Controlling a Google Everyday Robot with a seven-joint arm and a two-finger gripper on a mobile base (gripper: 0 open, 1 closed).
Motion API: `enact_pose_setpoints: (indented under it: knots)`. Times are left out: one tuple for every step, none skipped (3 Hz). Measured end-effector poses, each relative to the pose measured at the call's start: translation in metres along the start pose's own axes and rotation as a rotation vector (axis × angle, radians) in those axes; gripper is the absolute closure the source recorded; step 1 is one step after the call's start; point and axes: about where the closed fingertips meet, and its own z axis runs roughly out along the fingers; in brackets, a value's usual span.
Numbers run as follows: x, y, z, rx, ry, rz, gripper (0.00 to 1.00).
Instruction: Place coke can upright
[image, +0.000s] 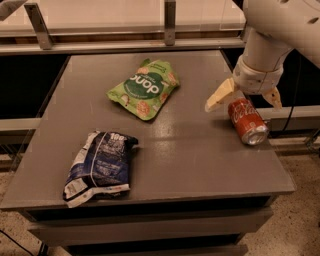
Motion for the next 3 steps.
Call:
enact_pose_setpoints:
  knots:
    - [-0.0025, -0.0078, 0.0067, -0.001, 0.052, -0.015, 0.0]
    - [-0.0043, -0.0073, 0.0073, -0.005, 0.072, -0.075, 0.0]
    - [-0.003, -0.005, 0.005, 0.014, 0.049, -0.129, 0.0]
